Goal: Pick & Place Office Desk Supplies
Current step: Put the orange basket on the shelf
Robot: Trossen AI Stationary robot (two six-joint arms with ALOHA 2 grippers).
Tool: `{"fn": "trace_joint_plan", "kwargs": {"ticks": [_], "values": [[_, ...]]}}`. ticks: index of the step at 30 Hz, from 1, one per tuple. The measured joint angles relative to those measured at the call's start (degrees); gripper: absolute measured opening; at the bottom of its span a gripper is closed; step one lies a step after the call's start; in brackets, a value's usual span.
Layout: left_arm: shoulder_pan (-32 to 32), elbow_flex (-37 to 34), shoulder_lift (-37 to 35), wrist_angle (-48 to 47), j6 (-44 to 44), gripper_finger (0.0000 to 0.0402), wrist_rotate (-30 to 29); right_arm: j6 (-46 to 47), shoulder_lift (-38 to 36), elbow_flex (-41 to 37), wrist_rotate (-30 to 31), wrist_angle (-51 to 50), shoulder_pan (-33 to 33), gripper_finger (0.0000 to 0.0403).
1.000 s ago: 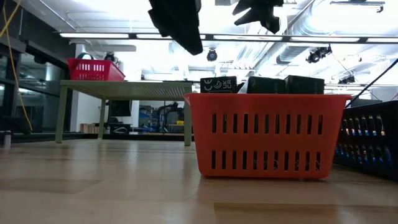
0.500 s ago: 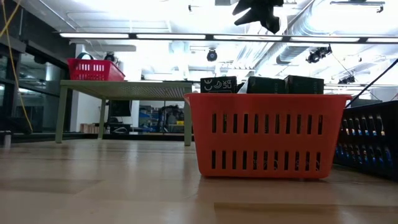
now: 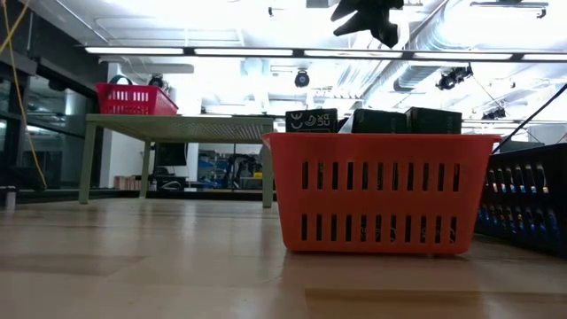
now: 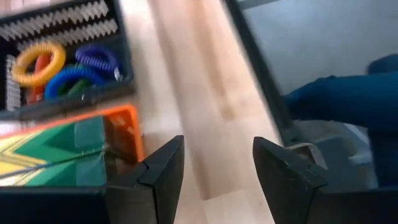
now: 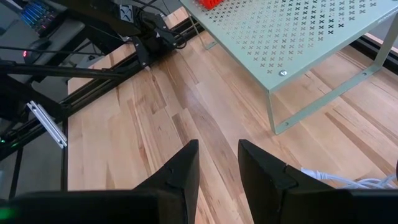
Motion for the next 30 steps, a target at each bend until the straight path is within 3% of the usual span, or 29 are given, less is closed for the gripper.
{"fn": "trace_joint_plan", "kwargs": {"ticks": [13, 30], "values": [[2.9, 0.1, 3.3, 0.7, -5.0, 0.0183, -5.7, 0.0, 0.0, 0.0, 0.0, 0.8, 0.0, 0.0099], [3.4, 0.0, 4.7, -0.3, -10.6, 0.0183, -2.4, 0.0, 0.0, 0.0, 0.0, 0.8, 0.0, 0.0099]]}}
